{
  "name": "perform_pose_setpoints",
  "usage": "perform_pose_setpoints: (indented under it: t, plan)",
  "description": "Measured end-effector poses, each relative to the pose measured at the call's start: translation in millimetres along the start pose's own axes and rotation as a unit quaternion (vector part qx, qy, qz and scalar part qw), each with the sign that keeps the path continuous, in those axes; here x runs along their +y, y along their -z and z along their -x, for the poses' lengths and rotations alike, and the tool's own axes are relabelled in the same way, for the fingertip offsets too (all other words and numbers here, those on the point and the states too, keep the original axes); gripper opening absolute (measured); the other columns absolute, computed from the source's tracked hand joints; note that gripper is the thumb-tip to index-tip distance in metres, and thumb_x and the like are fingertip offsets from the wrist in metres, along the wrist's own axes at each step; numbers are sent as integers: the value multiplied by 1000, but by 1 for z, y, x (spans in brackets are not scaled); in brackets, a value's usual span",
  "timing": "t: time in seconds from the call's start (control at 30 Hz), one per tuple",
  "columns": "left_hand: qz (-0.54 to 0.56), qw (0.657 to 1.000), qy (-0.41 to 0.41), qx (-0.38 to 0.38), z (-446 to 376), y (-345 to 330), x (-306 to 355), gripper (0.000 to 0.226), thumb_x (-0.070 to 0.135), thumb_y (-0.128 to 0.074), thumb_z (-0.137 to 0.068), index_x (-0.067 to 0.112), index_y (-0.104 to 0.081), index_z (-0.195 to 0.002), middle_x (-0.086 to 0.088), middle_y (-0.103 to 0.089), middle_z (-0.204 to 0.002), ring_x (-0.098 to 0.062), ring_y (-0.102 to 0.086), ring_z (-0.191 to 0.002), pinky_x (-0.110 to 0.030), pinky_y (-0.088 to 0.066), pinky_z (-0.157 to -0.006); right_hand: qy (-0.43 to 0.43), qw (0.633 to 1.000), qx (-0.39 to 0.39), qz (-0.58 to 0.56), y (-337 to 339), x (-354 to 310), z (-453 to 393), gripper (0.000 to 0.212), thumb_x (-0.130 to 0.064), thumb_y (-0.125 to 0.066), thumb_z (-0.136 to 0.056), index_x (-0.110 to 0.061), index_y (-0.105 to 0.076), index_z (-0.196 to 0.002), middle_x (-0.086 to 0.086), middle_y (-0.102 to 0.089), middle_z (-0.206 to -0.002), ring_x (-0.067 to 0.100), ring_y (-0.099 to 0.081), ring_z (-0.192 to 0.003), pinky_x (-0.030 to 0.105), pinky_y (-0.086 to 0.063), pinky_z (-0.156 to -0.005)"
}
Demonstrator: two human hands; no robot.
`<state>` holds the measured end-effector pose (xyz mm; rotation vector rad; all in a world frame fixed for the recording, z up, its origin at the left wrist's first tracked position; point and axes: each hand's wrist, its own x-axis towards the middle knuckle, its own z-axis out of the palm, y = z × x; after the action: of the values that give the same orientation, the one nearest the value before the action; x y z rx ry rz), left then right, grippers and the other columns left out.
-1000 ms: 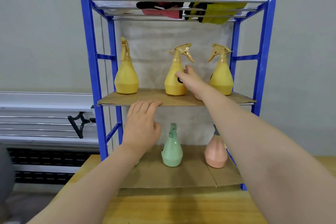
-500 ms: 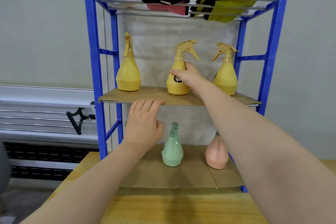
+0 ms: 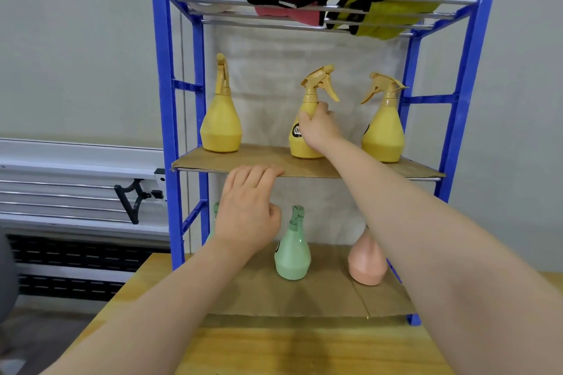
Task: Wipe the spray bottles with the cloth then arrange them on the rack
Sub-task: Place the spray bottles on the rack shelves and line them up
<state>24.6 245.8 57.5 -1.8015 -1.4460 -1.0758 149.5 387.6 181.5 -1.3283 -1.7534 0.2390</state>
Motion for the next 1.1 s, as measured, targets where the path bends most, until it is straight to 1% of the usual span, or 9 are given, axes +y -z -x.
perform_pose_setpoints:
  t: [0.1, 0.17, 0.23, 0.4, 0.57, 0.7, 0.77, 0.93, 1.1]
  plan:
    - [-3, 1000, 1, -1, 0, 0, 1, 57, 14, -52, -67, 17, -57, -124, 1, -59, -120, -20, -46, -111, -32, -27, -108, -9, 999, -30, 3, 6, 2, -3, 56, -43, -41, -95, -7, -37, -137, 16, -49, -131, 37, -45, -124, 42, -39, -95]
    - [-5, 1000, 2, -3, 0, 0, 1, 57, 14, -53, -68, 18, -56, -124, 2, -59, -120, -20, -46, -111, -32, -27, -108, -14, 999, -41, -33, 9, 2, -6, 54, -40, -49, -91, -7, -39, -133, 9, -54, -118, 30, -53, -111, 36, -40, -81]
    - [-6, 1000, 3, -4, 0, 0, 1, 57, 13, -55, -68, 18, -56, -124, 2, -59, -120, -20, -46, -112, -33, -27, -108, -22, 997, -36, -59, 11, 2, -8, 58, -39, -59, -87, -8, -38, -131, 4, -53, -109, 25, -54, -101, 33, -40, -76]
    - [-8, 1000, 4, -6, 0, 1, 1, 57, 13, -55, -68, 17, -56, -125, 1, -59, -120, -20, -46, -112, -34, -29, -109, -25, 996, -8, -83, 5, 5, -11, 72, -46, -73, -79, -8, -36, -127, 2, -49, -108, 22, -51, -98, 33, -41, -78]
    - [-9, 1000, 4, -9, 1, 1, 1, 57, 12, -56, -69, 18, -55, -125, 2, -58, -119, -20, -46, -112, -34, -28, -110, -11, 996, 11, -88, -3, 6, -9, 76, -50, -77, -76, -7, -35, -122, 4, -52, -108, 25, -56, -102, 34, -43, -76]
    - [-9, 1000, 3, -5, 0, 1, 1, 57, 13, -53, -67, 17, -57, -124, 1, -59, -118, -21, -47, -110, -33, -26, -109, 7, 998, 3, -62, -5, 4, -9, 83, -51, -75, -76, -12, -35, -138, 10, -46, -134, 28, -53, -120, 37, -46, -93]
    - [-6, 1000, 2, -4, 0, 1, 1, 57, 14, -50, -66, 17, -57, -123, 1, -60, -117, -21, -48, -110, -33, -26, -109, 9, 999, -7, -31, -5, 4, -9, 83, -55, -72, -77, -14, -37, -140, 11, -44, -134, 30, -53, -119, 39, -46, -97]
    - [1, 1000, 5, -6, 0, 1, 1, 58, 14, -50, -67, 18, -56, -124, 2, -60, -119, -20, -47, -112, -34, -27, -110, 11, 1000, -19, -5, -3, 3, -8, 78, -59, -68, -80, -13, -40, -136, 11, -45, -128, 31, -54, -114, 36, -44, -86]
    - [1, 1000, 4, -11, 1, 2, 2, 58, 12, -52, -67, 18, -56, -124, 2, -59, -120, -20, -48, -112, -33, -27, -111, 8, 1000, -23, 1, -1, 2, -7, 82, -61, -65, -81, -11, -36, -140, 12, -43, -134, 31, -52, -119, 35, -41, -87]
